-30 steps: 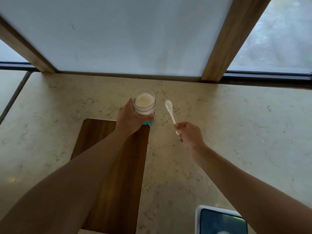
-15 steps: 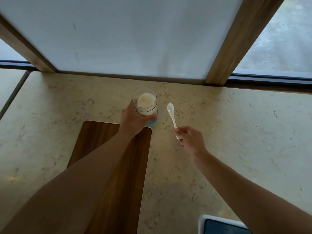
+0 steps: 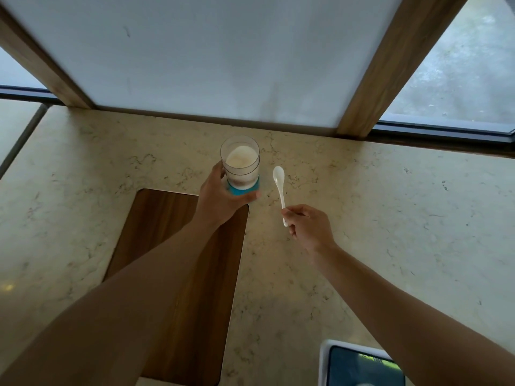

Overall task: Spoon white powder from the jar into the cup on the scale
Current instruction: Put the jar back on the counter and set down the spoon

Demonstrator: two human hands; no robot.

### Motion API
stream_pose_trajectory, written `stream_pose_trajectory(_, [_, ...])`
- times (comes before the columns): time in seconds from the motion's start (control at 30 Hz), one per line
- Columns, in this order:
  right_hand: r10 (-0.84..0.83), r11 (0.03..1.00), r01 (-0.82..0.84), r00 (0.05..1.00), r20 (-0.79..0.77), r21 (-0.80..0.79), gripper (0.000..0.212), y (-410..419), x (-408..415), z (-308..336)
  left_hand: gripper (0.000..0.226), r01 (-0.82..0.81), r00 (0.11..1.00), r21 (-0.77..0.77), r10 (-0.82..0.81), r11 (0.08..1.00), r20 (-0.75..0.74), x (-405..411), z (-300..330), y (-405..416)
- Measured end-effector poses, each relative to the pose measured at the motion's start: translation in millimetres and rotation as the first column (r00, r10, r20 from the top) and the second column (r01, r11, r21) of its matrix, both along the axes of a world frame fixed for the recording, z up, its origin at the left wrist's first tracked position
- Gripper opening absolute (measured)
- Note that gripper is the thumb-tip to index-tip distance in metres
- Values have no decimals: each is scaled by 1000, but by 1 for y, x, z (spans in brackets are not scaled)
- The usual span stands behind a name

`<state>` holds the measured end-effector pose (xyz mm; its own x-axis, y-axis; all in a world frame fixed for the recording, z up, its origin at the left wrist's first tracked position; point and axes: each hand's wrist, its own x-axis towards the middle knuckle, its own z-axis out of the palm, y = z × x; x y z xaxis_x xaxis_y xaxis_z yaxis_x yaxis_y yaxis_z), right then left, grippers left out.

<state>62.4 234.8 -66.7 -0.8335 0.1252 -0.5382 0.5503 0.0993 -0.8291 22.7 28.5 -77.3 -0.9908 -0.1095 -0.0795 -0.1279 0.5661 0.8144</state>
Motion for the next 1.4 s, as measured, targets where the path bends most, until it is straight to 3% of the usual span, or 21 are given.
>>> stream_pose_trajectory(0.4, [-2,999,4,999,-47,48,13,17,48,44,110,-74,989,-110,87,991,119,71,32,12])
stream_pose_trajectory(0.77, [-39,992,50,995,-92,118,12,48,117,82,110,41,990,-94,-28,995,136,150,69,41])
stream_pose_trajectory(1.03, [-75,986,89,992,-105,140,10,84,177,82,100,123,986,-18,-120,992,115,204,76,73])
stream_pose_trajectory(1.4, [-154,975,157,988,-30,157,7,154,264,57,107,216,966,-32,-208,976,153,268,69,104])
